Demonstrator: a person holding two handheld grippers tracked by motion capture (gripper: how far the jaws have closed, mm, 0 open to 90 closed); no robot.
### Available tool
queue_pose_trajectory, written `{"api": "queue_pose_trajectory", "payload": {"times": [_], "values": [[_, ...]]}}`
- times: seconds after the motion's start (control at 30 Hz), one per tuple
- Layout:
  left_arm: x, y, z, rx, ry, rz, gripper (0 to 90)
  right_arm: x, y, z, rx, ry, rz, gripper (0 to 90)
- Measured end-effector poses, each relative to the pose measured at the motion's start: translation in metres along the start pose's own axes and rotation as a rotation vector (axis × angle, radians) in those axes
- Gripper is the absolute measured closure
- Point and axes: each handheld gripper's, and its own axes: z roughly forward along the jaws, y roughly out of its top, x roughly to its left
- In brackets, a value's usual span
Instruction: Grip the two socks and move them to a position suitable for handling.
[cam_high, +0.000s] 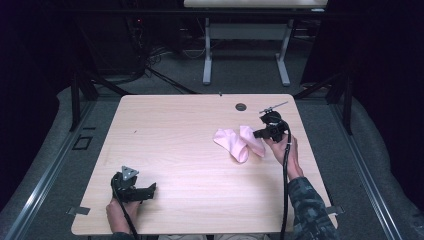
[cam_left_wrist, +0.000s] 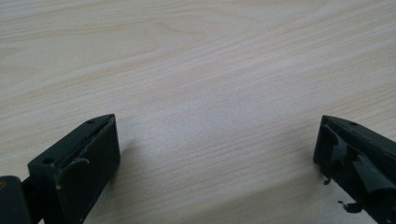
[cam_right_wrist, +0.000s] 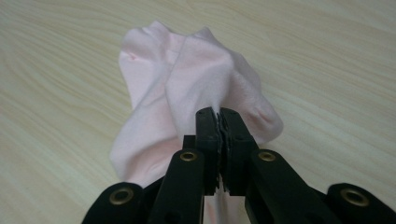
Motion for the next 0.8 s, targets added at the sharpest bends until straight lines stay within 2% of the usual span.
{"api": "queue_pose_trajectory", "payload": {"times": [0.1, 0.17, 0.23, 0.27, 0.33, 0.37, 0.47, 0.5, 0.53, 0.57, 0.6, 0.8], "values": [[0.0, 0.0, 0.0, 0.0, 0.0, 0.0, 0.4, 0.009, -0.001, -0.018, -0.025, 0.013, -0.028, 86.8], [0.0, 0.0, 0.0, -0.002, 0.001, -0.001, 0.4, 0.021, -0.004, -0.032, -0.043, 0.02, -0.047, 86.8], [0.0, 0.0, 0.0, -0.002, 0.001, -0.001, 0.4, 0.03, -0.007, -0.041, -0.047, 0.039, -0.065, 86.8], [0.0, 0.0, 0.0, -0.002, 0.001, -0.001, 0.4, 0.03, -0.007, -0.041, -0.047, 0.039, -0.065, 86.8], [0.0, 0.0, 0.0, -0.002, 0.001, -0.001, 0.4, 0.04, -0.011, -0.048, -0.052, 0.043, -0.092, 86.8], [0.0, 0.0, 0.0, -0.002, 0.001, -0.001, 0.4, 0.051, -0.016, -0.051, -0.052, 0.053, -0.118, 86.8], [0.0, 0.0, 0.0, -0.002, 0.001, -0.001, 0.4, 0.065, -0.024, -0.054, -0.046, 0.093, -0.146, 86.8], [0.0, 0.0, 0.0, -0.002, 0.001, -0.001, 0.4, 0.065, -0.024, -0.054, -0.046, 0.093, -0.146, 86.8], [0.0, 0.0, 0.0, -0.002, 0.001, -0.001, 0.4, 0.074, -0.03, -0.055, -0.051, 0.112, -0.161, 86.8], [0.0, 0.0, 0.0, -0.002, 0.001, -0.001, 0.4, 0.074, -0.03, -0.055, -0.051, 0.112, -0.161, 86.8], [0.0, 0.0, 0.0, -0.001, 0.001, -0.001, 0.4, 0.082, -0.034, -0.055, -0.045, 0.132, -0.184, 86.8], [0.0, 0.0, 0.0, -0.002, 0.001, -0.001, 0.4, 0.103, -0.046, -0.051, -0.045, 0.191, -0.219, 86.7]]}}
